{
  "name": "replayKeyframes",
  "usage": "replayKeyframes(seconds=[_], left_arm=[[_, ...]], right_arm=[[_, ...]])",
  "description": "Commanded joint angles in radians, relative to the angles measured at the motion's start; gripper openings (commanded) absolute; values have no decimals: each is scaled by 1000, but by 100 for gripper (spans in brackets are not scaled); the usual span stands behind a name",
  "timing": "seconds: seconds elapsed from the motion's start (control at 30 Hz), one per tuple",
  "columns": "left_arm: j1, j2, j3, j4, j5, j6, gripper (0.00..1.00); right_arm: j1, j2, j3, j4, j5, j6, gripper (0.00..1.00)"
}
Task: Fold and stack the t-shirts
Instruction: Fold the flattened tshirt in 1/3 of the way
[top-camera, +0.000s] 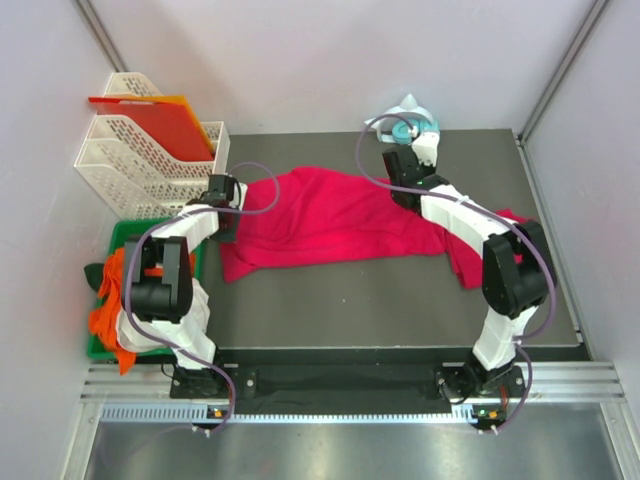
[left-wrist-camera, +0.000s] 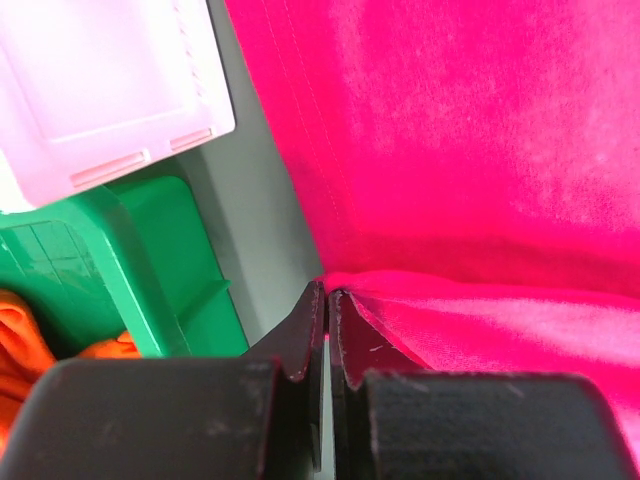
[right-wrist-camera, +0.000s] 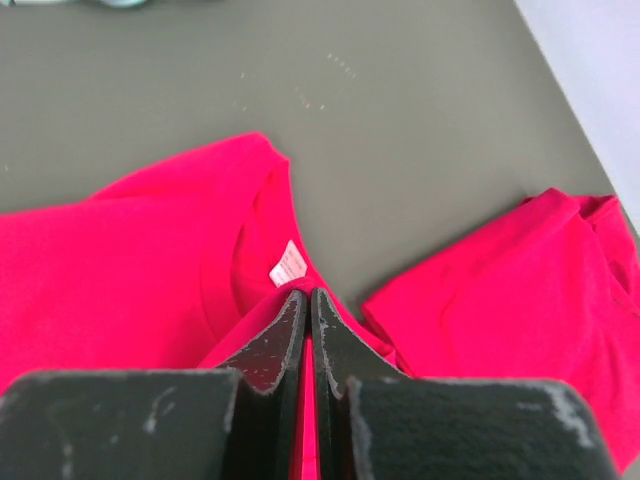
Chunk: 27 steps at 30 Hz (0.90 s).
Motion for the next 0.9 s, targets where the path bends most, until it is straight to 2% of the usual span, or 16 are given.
replayKeyframes(seconds=[0.0, 0.27, 0.87], left_arm=[[7, -60, 33, 37, 2, -5, 0], [7, -36, 25, 38, -1, 3, 0], [7, 61, 77, 43, -6, 3, 0]], right_arm=[[-20, -103, 21, 58, 55, -10, 0], [-72, -102, 24, 48, 49, -22, 0], [-97, 50, 131, 48, 8, -79, 0]])
